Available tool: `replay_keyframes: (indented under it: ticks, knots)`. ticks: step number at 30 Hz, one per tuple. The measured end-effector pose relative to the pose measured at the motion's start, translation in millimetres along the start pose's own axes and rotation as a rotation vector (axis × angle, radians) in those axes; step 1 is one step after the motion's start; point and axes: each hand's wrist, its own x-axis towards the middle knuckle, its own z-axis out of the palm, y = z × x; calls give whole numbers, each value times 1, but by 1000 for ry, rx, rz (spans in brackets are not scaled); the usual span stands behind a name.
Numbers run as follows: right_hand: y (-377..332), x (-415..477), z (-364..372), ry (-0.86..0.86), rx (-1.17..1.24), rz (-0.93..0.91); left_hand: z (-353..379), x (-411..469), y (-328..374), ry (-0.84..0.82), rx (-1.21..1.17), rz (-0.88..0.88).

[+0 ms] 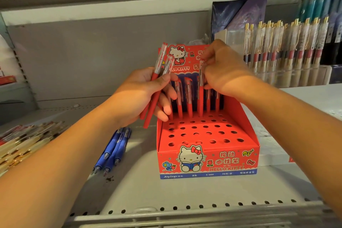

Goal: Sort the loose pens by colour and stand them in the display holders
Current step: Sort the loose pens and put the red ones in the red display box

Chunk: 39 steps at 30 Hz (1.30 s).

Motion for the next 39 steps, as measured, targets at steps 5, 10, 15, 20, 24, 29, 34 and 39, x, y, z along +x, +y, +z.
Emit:
replay_keyframes:
  ticks: [5, 10, 15, 20, 24, 29, 34, 39]
  knots:
    - [-2, -5, -1, -35, -100, 19, 1, 0, 0, -20, 5, -5]
    - [-5, -10, 0, -133, -229, 39, 0, -1, 0, -44, -5, -13]
    - [-10, -9, -2, 59, -179, -63, 0, -1, -1, -49, 1, -3]
    - [-18, -14, -1, -44, 366, -135, 0, -2, -2, -74, 9, 15]
    - [-18, -18, 6, -147, 438, -124, 1, -2, -2, -98, 13, 15]
    - [-20, -19, 3, -127, 563, -86, 2, -3, -1, -95, 9, 15]
    - [-26, -17, -4, -62, 804, -4, 2, -1, -1, -59, 6, 17]
    - [-26, -11, -15, 49, 853, 18, -1, 2, 0, 8, -63, 48]
